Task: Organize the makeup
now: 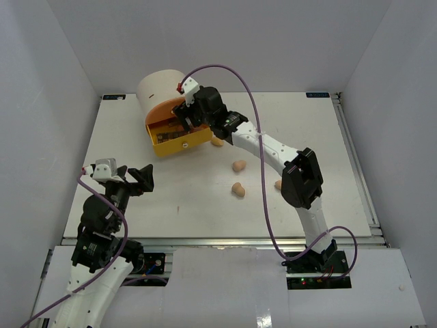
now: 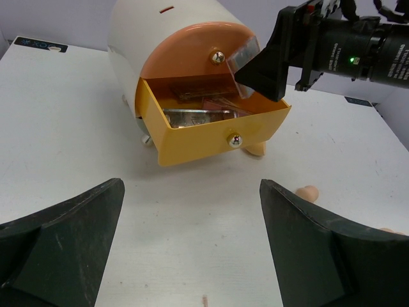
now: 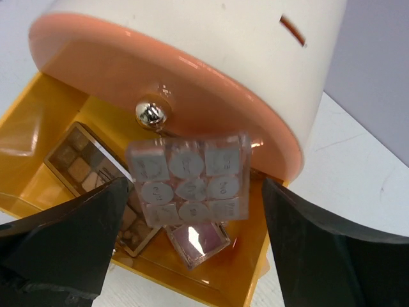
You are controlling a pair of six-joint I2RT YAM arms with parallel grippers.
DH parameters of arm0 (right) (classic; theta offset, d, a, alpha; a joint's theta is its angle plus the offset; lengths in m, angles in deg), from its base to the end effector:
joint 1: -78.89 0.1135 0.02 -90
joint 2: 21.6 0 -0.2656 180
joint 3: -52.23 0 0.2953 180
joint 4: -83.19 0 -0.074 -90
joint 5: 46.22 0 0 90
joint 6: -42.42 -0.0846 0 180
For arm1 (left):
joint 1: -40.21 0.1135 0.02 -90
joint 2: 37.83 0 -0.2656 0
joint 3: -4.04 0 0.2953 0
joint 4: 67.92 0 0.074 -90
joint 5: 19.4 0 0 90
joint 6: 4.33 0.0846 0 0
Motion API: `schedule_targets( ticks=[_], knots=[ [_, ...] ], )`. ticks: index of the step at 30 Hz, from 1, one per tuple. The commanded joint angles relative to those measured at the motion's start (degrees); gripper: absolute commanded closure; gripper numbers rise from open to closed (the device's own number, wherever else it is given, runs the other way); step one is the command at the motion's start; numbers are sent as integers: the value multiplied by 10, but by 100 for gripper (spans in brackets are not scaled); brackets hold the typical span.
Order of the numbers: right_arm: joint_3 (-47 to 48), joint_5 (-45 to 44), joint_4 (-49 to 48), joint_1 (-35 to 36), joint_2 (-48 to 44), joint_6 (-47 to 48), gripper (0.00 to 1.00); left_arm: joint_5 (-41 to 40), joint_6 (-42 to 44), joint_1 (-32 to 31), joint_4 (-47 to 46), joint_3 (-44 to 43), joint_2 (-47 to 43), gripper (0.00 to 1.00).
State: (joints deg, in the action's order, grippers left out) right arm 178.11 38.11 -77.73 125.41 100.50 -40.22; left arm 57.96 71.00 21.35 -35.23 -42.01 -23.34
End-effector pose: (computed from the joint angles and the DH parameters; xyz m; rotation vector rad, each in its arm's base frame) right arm 0.4247 0.4357 0.3162 -0.7770 1.6834 0.3874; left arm 0.1678 -0.0378 0.3314 -0.1143 1.5930 -0.2807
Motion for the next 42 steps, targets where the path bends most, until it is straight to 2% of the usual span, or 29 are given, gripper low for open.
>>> schedule_targets(
  ticks=[1,3,5,7,11,15,16,17,19,21,23,24,25,28,29,31,32,35,38,42],
  knots=[
    [-11,1,-38,1,-10,-4,5,7,-2,3,0,-5,7,2],
    [-16,5,-38,1,-18,0,2,23,-1,3,-2,-5,11,2],
    [-26,8,-38,1,-31,3,8,36,1,3,-4,-5,17,2],
    [-42,20,-36,-1,-53,5,10,56,3,3,-9,-3,24,2],
    [-88,99,-8,-16,-120,53,10,131,6,3,-28,3,71,2],
    [-195,293,13,-60,-232,115,10,204,4,2,-38,2,130,2],
    [-245,385,18,-73,-277,129,10,225,5,3,-47,3,142,2],
    [-289,466,29,-92,-315,155,10,264,5,2,-53,3,161,2],
    [-355,565,48,-120,-369,199,9,347,-2,2,-64,2,196,2],
    [-418,639,65,-144,-442,256,1,386,-16,2,-75,-7,247,14],
    [-508,683,66,-162,-502,293,14,406,-34,-1,-77,-23,296,29],
    [-554,697,62,-172,-519,302,21,405,-39,-3,-76,-30,313,37],
    [-584,715,53,-183,-544,309,25,398,-40,-9,-73,-40,333,38],
    [-690,749,-18,-231,-647,289,37,335,-19,-81,-30,-109,417,52],
    [-719,750,-38,-251,-670,282,38,297,1,-97,-19,-134,448,54],
    [-766,753,-59,-291,-703,285,39,240,43,-139,18,-168,518,55],
    [-776,756,-59,-303,-705,292,40,236,47,-147,31,-184,543,57],
    [-792,802,-55,-342,-710,310,50,147,133,-157,66,-242,638,59],
    [-783,793,-37,-346,-702,321,54,60,205,-158,70,-269,696,59],
    [-780,758,-34,-347,-704,322,54,9,255,-157,68,-311,743,59]
  ],
)
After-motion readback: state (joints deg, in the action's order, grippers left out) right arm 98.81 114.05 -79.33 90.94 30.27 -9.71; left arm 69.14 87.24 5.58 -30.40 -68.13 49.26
